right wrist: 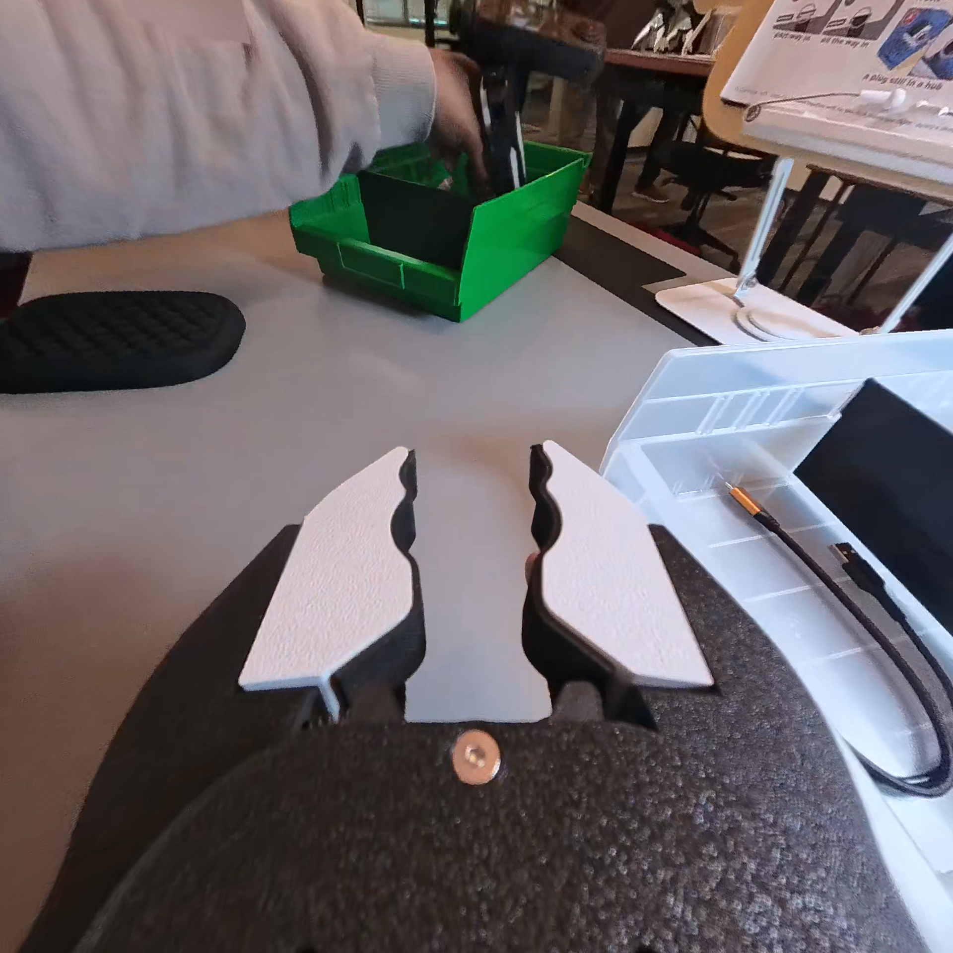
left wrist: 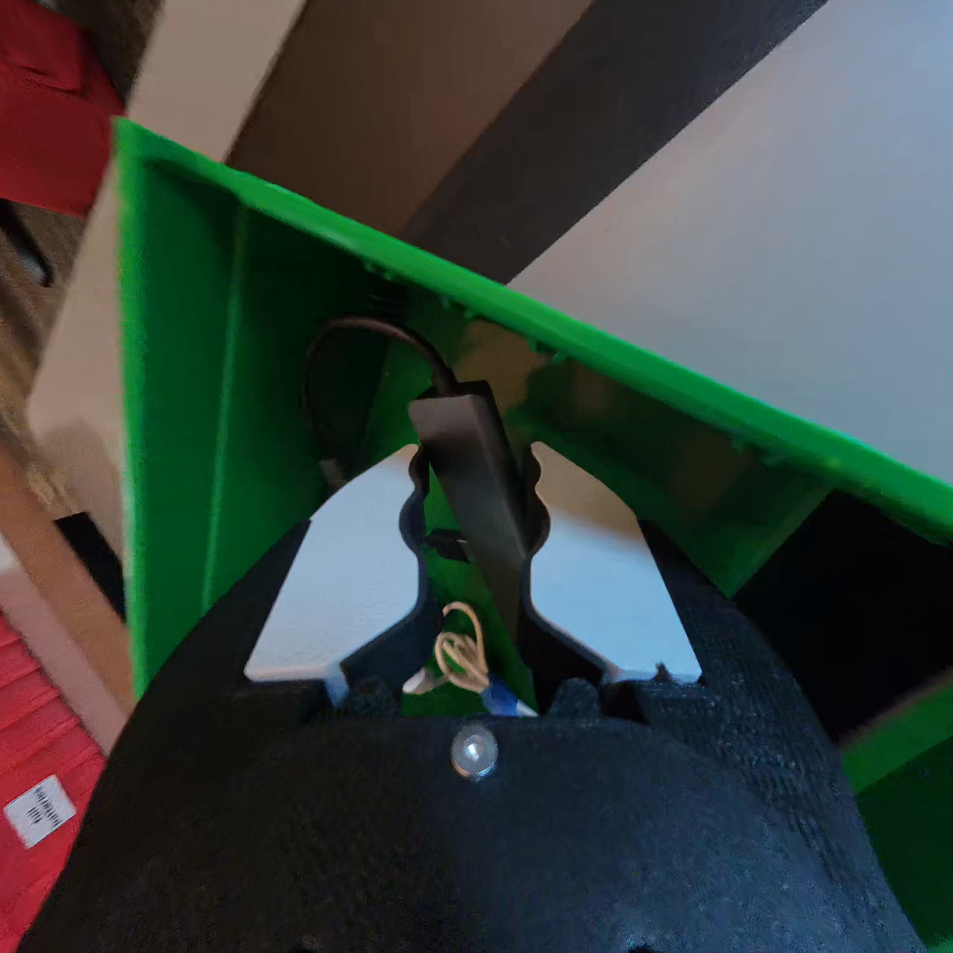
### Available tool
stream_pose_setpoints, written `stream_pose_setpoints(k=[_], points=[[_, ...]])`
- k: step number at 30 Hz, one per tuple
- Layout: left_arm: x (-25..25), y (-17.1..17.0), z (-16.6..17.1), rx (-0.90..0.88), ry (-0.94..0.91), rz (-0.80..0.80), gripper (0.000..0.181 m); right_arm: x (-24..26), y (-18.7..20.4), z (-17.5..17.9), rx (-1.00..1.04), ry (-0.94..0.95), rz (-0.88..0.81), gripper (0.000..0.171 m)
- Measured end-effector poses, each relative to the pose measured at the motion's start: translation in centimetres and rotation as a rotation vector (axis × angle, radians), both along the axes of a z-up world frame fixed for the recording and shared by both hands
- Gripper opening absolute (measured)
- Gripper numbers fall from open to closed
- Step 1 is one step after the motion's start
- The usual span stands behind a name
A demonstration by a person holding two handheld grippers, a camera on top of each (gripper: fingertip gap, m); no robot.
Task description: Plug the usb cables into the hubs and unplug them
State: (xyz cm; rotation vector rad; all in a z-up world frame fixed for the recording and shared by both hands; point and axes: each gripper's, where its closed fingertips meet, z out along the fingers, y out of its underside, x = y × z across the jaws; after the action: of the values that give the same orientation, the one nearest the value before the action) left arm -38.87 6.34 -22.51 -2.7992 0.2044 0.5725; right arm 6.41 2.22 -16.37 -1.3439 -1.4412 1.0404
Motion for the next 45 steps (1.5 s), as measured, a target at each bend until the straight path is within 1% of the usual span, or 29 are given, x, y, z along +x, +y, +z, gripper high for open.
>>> stream_pose_setpoints(k=[1,3,6,8,10,13,16,19,22,25,27,28,29,31,34,35,36,39,42,43,45], points=[[0.0,-0.1,1.4,0.034,0.006,-0.006,0.034,0.0,-0.2,-0.1,0.02,-0.002,-0.001,0.041],[0.1,-0.5,4.6,0.123,0.007,-0.017,0.031,-0.2,-0.5,-0.4,0.047,-0.015,0.002,0.04],[0.8,-1.8,11.0,0.3,0.028,-0.079,0.023,-0.7,-0.9,-1.1,0.054,-0.032,0.013,0.039],[2.2,-3.0,15.5,0.426,0.063,-0.142,0.017,-0.9,-1.4,-1.2,0.056,-0.034,0.024,0.038],[5.2,-4.4,19.8,0.566,0.039,-0.225,0.011,-1.4,-1.9,-0.8,0.088,-0.026,0.026,0.037],[10.9,-6.7,24.4,0.72,-0.012,-0.375,0.012,-2.4,-2.4,1.7,0.167,0.014,0.029,0.038],[17.6,-8.7,26.5,0.81,-0.129,-0.541,0.011,-3.2,-3.5,6.3,0.25,0.088,0.05,0.037],[24.7,-10.3,26.6,0.837,-0.305,-0.704,0.011,-4.1,-5.9,10.1,0.32,0.11,0.142,0.037],[30.9,-11.4,25.4,0.813,-0.476,-0.836,0.011,-5.1,-7.7,13.7,0.454,0.162,0.161,0.037],[35.3,-11.8,23.6,0.774,-0.607,-0.914,0.011,-5.9,-8.6,15.5,0.53,0.155,0.168,0.033],[37.1,-11.5,22.4,0.754,-0.657,-0.941,0.011,-6.3,-8.2,14.0,0.542,0.007,0.188,0.034],[37.7,-11.2,21.7,0.749,-0.675,-0.951,0.011,-6.5,-7.5,13.1,0.558,-0.059,0.172,0.034],[38.3,-11.0,21.2,0.743,-0.698,-0.96,0.011,-6.6,-7.0,12.5,0.578,-0.086,0.165,0.034],[39.3,-10.5,20.0,0.716,-0.743,-0.99,0.011,-6.8,-7.0,11.1,0.536,-0.122,0.209,0.033],[40.3,-9.9,18.8,0.691,-0.754,-1.027,0.011,-7.2,-5.7,9.2,0.517,-0.175,0.213,0.025],[40.5,-9.8,18.6,0.684,-0.755,-1.036,0.011,-7.1,-5.9,8.7,0.505,-0.188,0.247,0.016],[40.6,-9.7,18.3,0.674,-0.754,-1.045,0.011,-7.1,-5.9,8.6,0.496,-0.184,0.259,0.01],[40.6,-10.1,17.9,0.681,-0.744,-1.087,0.011,-7.0,-6.3,8.1,0.441,-0.189,0.32,0.008],[40.5,-10.4,17.8,0.732,-0.736,-1.125,0.011,-7.0,-6.2,8.1,0.429,-0.175,0.33,0.007],[40.4,-10.5,17.8,0.739,-0.74,-1.131,0.014,-7.0,-6.2,8.2,0.416,-0.171,0.331,0.007],[39.8,-10.3,17.0,0.741,-0.69,-1.128,0.023,-6.9,-6.0,8.3,0.4,-0.167,0.332,0.007]])
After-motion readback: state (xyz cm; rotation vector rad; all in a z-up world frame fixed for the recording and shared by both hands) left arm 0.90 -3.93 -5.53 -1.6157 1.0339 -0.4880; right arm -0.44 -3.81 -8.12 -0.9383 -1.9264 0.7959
